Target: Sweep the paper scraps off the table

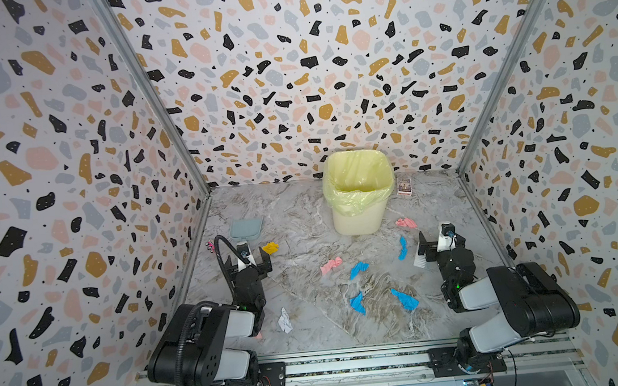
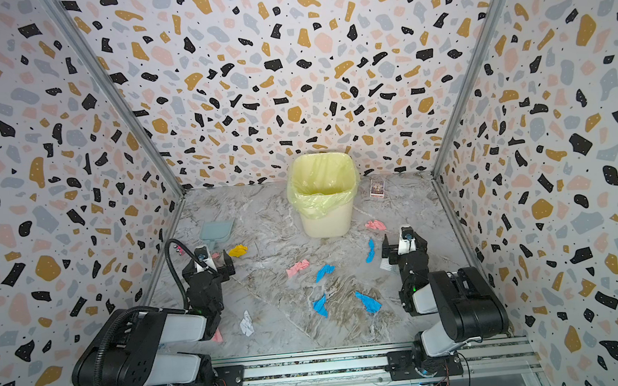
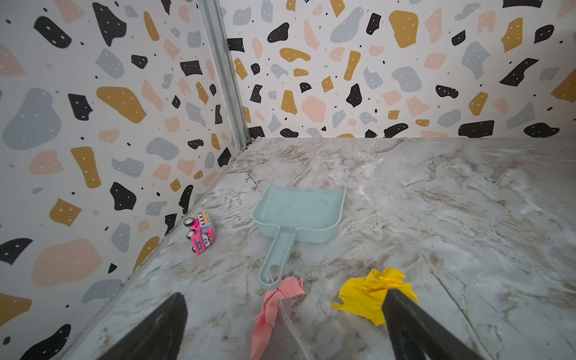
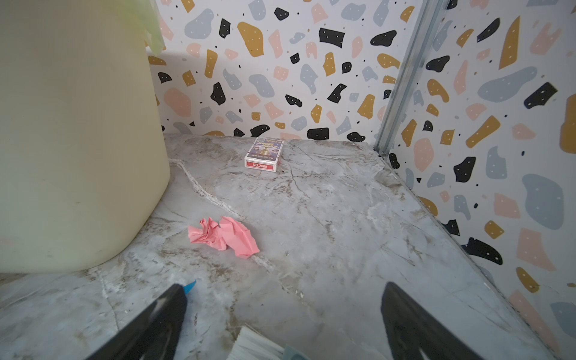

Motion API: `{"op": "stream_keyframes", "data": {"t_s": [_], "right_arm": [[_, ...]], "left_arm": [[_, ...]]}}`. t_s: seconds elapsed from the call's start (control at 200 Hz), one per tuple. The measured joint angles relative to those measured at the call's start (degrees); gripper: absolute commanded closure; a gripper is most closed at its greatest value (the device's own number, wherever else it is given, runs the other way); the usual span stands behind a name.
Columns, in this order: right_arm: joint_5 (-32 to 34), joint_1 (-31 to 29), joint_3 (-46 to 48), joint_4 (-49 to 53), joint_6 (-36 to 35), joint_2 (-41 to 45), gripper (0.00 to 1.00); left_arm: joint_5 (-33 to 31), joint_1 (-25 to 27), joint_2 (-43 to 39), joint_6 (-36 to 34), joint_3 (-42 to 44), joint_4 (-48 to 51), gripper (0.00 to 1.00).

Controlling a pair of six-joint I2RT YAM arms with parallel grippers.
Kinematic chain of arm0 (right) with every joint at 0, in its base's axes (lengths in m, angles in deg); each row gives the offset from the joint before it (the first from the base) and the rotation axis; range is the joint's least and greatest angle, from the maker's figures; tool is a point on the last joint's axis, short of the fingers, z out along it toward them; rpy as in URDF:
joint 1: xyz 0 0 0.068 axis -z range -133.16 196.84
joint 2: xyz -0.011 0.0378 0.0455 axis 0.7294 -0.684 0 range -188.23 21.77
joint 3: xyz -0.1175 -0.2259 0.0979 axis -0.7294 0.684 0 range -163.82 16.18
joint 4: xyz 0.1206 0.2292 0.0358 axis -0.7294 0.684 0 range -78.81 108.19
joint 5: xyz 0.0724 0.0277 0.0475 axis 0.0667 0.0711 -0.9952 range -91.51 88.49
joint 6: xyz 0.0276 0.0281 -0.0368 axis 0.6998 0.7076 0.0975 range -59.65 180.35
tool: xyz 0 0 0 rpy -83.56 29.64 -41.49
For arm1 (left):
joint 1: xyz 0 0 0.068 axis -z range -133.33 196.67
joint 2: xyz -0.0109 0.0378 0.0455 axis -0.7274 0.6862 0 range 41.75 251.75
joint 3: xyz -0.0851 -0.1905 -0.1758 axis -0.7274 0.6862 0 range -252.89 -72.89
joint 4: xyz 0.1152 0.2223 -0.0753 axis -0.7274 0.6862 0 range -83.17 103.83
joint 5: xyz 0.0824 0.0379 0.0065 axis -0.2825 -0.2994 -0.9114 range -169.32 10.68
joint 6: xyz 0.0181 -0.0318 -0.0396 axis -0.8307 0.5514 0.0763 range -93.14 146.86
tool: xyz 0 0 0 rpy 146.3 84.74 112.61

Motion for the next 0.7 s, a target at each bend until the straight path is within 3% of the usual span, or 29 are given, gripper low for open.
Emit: {"op": "stream_keyframes", "data": {"t_s": [0.701], "right_arm": [[0.09, 0.07, -0.07, 0.55, 0.0, 0.2, 0.01]], "left_arm": [[0.04, 0.0, -0.46, 0.0, 0.0, 0.33, 0.0]]}}
